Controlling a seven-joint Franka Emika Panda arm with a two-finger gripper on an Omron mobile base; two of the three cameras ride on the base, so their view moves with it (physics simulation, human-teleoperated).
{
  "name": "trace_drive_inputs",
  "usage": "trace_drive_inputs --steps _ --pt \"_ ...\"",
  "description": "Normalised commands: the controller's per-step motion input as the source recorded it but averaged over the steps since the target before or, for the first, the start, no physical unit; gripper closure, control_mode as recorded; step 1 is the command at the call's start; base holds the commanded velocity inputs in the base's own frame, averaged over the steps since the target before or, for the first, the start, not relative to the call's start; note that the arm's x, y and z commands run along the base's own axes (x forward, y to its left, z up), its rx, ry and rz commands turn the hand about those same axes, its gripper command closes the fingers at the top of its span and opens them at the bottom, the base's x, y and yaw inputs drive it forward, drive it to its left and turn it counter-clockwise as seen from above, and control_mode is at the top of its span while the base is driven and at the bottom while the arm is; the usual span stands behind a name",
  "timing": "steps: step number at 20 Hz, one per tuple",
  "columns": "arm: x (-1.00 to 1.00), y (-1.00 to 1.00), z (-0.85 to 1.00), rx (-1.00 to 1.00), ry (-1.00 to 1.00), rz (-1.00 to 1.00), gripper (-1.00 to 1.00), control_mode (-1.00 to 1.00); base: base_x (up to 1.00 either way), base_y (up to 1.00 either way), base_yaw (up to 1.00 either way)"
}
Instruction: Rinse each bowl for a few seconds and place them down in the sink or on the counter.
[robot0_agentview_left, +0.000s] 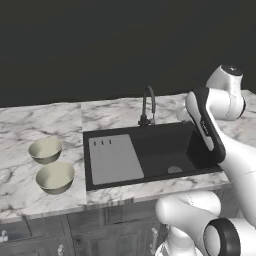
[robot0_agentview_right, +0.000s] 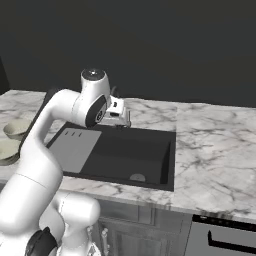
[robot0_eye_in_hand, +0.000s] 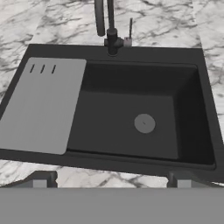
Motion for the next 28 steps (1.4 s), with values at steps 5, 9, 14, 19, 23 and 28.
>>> trace_drive_inputs --steps 5,9,14,19,23,28 --pt "0.00 -0.19 -0.14 0.00 -0.04 0.01 -1.00 -1.00 0.00 0.00 0.00" --pt "0.03 -0.14 -0.17 0.00 -0.09 0.04 -1.00 -1.00 0.00 0.00 0.00" --pt "0.10 -0.14 -0.18 0.00 -0.13 0.06 -1.00 -1.00 0.00 0.00 0.00" --pt "0.07 -0.08 -0.19 0.00 -0.18 0.09 -1.00 -1.00 0.00 0.00 0.00" --pt "0.04 -0.06 -0.20 0.00 -0.19 0.09 -1.00 -1.00 0.00 0.00 0.00" --pt "0.03 -0.02 -0.22 -0.02 -0.18 0.08 -1.00 -1.00 0.00 0.00 0.00"
